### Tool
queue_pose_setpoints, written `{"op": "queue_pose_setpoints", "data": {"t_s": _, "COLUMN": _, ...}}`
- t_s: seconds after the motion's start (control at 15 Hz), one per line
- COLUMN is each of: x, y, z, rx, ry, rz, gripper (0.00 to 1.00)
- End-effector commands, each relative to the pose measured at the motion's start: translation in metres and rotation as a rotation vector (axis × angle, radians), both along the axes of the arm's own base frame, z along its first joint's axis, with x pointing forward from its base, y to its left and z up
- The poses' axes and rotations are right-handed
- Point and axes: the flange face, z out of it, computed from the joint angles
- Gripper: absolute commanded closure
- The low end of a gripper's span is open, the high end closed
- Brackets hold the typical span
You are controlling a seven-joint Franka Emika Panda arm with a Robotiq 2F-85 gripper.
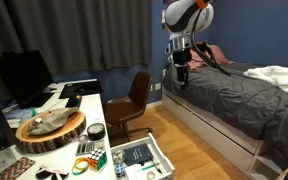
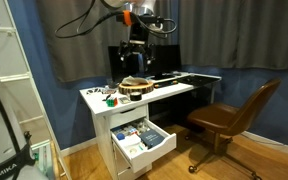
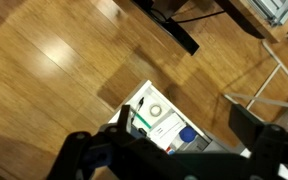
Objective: Set the top Rubik's cube layer straight
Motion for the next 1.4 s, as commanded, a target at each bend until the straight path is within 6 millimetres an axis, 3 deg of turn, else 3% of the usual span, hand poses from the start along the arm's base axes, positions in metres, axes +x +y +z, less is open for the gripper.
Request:
{"op": "queue_pose_setpoints", "data": {"t_s": 0.0, "x": -0.022, "y": 0.060, "z": -0.015, "rx": 0.011, "ry": -0.014, "rz": 0.203, "gripper": 0.00}}
{"op": "queue_pose_setpoints", "data": {"t_s": 0.13, "x": -0.029, "y": 0.087, "z": -0.021, "rx": 0.012, "ry": -0.025, "rz": 0.315, "gripper": 0.00}}
{"op": "queue_pose_setpoints", "data": {"t_s": 0.2, "x": -0.021, "y": 0.076, "z": -0.018, "rx": 0.003, "ry": -0.006, "rz": 0.225, "gripper": 0.00}}
{"op": "queue_pose_setpoints", "data": {"t_s": 0.33, "x": -0.025, "y": 0.086, "z": -0.021, "rx": -0.001, "ry": -0.005, "rz": 0.243, "gripper": 0.00}}
{"op": "queue_pose_setpoints", "data": {"t_s": 0.67, "x": -0.021, "y": 0.076, "z": -0.020, "rx": 0.001, "ry": -0.005, "rz": 0.221, "gripper": 0.00}}
{"op": "queue_pose_setpoints", "data": {"t_s": 1.0, "x": -0.012, "y": 0.160, "z": -0.025, "rx": 0.095, "ry": -0.165, "rz": 0.479, "gripper": 0.00}}
{"op": "queue_pose_setpoints", "data": {"t_s": 1.33, "x": -0.016, "y": 0.247, "z": -0.041, "rx": 0.114, "ry": -0.273, "rz": 0.750, "gripper": 0.00}}
